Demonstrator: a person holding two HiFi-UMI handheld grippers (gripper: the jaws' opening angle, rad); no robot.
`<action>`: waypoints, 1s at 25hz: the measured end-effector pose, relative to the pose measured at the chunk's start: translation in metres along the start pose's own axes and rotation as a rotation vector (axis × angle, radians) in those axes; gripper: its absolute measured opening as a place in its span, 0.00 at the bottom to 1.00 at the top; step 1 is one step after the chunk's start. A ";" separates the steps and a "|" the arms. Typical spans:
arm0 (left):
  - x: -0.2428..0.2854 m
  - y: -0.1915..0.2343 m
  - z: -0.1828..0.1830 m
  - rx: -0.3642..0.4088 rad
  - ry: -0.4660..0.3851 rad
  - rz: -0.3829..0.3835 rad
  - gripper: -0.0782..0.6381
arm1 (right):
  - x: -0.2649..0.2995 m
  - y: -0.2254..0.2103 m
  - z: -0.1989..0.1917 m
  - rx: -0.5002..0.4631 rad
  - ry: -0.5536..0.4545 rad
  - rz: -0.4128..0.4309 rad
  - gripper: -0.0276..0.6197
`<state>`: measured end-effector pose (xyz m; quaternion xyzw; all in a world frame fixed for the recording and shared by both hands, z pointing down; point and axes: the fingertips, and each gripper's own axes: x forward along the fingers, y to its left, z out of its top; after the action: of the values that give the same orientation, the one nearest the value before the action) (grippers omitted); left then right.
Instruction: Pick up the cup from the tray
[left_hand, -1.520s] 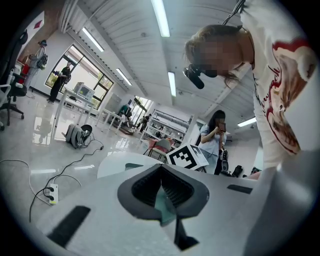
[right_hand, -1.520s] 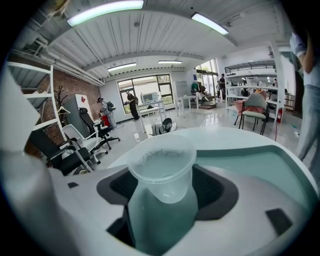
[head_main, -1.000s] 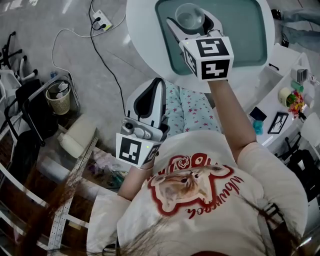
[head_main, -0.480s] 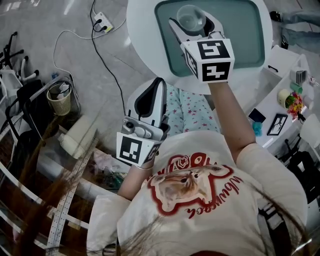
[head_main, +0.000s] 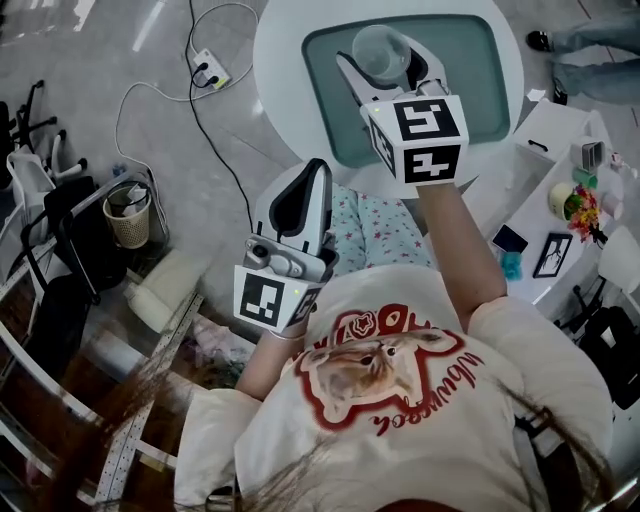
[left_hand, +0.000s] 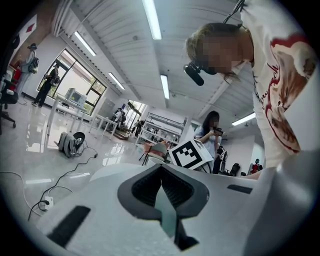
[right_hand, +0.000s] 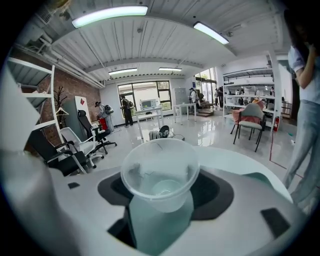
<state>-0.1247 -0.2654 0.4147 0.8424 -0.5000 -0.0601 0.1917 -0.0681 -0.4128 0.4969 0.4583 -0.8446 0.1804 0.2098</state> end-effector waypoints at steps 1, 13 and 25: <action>0.001 -0.002 0.002 0.004 0.000 -0.002 0.13 | -0.003 -0.001 0.002 -0.002 -0.001 -0.001 0.51; 0.007 -0.009 0.028 0.043 -0.038 -0.027 0.13 | -0.033 0.002 0.031 -0.027 -0.021 0.003 0.52; 0.006 -0.020 0.062 0.089 -0.087 -0.057 0.13 | -0.076 0.012 0.082 -0.054 -0.080 0.012 0.52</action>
<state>-0.1238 -0.2784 0.3506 0.8606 -0.4857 -0.0800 0.1303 -0.0559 -0.3943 0.3864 0.4542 -0.8596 0.1405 0.1871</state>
